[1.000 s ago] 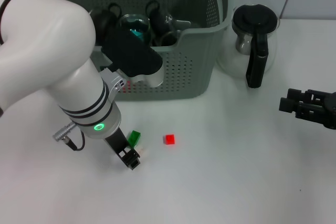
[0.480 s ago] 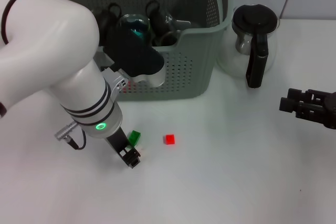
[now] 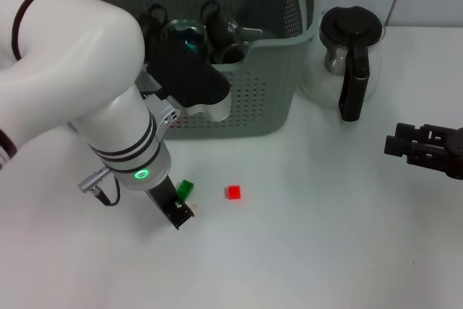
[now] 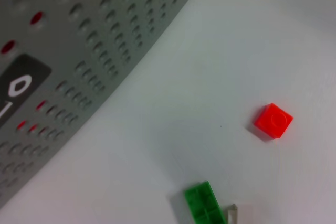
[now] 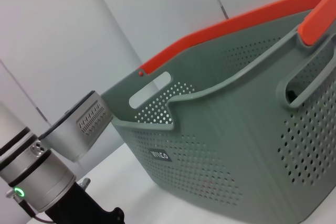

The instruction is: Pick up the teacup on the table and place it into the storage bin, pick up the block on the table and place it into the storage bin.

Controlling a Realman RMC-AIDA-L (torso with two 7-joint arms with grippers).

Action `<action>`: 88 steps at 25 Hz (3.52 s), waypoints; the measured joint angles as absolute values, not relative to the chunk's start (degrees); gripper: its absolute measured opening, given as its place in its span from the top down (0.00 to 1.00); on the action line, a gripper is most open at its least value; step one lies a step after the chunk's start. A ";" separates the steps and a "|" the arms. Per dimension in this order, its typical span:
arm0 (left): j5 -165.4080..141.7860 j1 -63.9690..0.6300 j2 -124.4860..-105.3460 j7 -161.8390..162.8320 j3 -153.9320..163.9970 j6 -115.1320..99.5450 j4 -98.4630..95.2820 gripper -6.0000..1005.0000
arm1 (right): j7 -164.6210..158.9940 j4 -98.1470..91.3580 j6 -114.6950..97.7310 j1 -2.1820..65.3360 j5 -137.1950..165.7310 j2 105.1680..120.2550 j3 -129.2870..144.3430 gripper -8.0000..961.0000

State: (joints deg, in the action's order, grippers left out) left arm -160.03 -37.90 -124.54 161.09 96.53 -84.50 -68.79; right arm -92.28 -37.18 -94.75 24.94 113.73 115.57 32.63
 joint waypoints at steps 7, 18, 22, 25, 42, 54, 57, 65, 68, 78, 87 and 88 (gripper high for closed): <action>-159.92 -37.48 -124.46 160.70 96.39 -86.15 -70.86 0.89 | -92.28 -37.18 -94.83 24.72 113.73 115.57 32.43 0.37; -150.08 -32.10 -124.34 148.94 83.77 -97.59 -90.52 0.88 | -92.28 -37.18 -94.62 24.76 113.73 115.57 32.44 0.37; -142.13 -32.07 -124.22 142.91 71.81 -101.61 -93.69 0.87 | -92.28 -37.18 -94.62 24.79 113.73 115.57 32.33 0.37; -137.64 -32.86 -124.14 140.47 65.01 -101.86 -94.00 0.87 | -92.28 -37.18 -94.64 24.86 113.73 115.57 32.28 0.37; -134.30 -45.42 -121.95 134.81 56.24 -61.40 -62.01 0.83 | -92.23 -37.58 -95.70 25.77 113.29 115.84 32.15 0.37; -149.00 -48.05 -122.52 134.98 61.53 -50.24 -55.11 0.81 | -92.19 -37.30 -95.47 25.91 113.28 115.84 32.17 0.37; -150.94 -49.00 -122.73 135.03 61.95 -50.20 -53.81 0.80 | -92.19 -37.33 -95.45 26.01 113.28 115.84 32.17 0.37; -157.30 -51.82 -123.13 141.40 62.21 -50.65 -52.34 0.79 | -92.19 -37.30 -95.42 26.10 113.29 115.65 32.17 0.37; -157.30 -51.60 -123.20 142.33 62.21 -52.29 -53.98 0.78 | -92.19 -37.28 -95.36 26.01 113.29 115.59 32.17 0.37; -136.23 -35.71 -123.85 139.65 61.84 -67.23 -81.07 0.57 | -92.19 -37.22 -95.35 25.80 113.29 115.58 31.91 0.37; -119.12 -25.89 -123.34 126.11 49.50 -91.98 -87.62 0.33 | -92.20 -37.16 -95.35 25.69 113.29 115.58 31.90 0.37; -119.11 -25.25 -123.35 124.15 49.16 -94.24 -87.55 0.33 | -92.21 -37.22 -95.41 25.68 113.32 115.58 31.90 0.37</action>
